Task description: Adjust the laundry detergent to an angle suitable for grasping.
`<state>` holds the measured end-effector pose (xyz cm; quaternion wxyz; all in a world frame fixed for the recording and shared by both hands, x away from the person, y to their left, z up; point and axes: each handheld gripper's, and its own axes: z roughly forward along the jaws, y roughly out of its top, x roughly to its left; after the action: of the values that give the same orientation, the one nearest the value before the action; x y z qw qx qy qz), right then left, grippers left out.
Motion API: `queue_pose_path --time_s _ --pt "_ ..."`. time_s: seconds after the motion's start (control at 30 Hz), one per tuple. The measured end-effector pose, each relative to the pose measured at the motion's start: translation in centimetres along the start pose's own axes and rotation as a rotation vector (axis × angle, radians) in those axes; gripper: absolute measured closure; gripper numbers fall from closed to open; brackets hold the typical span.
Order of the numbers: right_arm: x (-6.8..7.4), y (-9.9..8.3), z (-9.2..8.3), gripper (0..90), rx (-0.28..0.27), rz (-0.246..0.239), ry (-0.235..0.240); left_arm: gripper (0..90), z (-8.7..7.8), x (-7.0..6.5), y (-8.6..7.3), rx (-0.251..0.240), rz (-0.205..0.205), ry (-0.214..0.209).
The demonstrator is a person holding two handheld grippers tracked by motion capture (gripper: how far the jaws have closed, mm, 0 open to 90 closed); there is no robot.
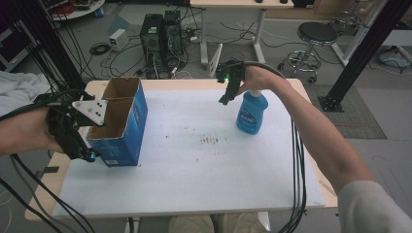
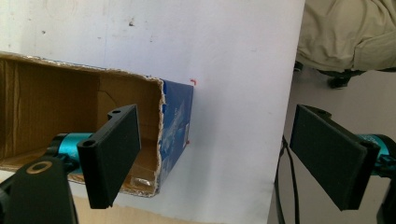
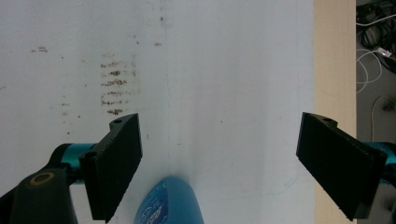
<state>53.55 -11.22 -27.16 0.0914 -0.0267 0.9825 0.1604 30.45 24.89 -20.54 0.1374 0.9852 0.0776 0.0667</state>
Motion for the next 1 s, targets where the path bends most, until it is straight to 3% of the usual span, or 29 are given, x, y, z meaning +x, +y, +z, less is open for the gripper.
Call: queue_pose_path --time_s 0.57,0.67,1.0 --pt "0.3 -0.1 -0.4 13.6 0.009 -0.003 -0.014 16.3 0.1 -0.4 0.7 0.008 0.005 0.003" --pt "0.2 0.0 -0.3 13.6 0.016 0.008 -0.016 16.4 -0.1 -0.6 0.9 0.018 0.022 0.000" --pt "0.5 0.2 -0.3 13.6 0.029 -0.006 -0.027 16.4 -0.3 -0.4 1.0 -0.002 0.023 0.010"
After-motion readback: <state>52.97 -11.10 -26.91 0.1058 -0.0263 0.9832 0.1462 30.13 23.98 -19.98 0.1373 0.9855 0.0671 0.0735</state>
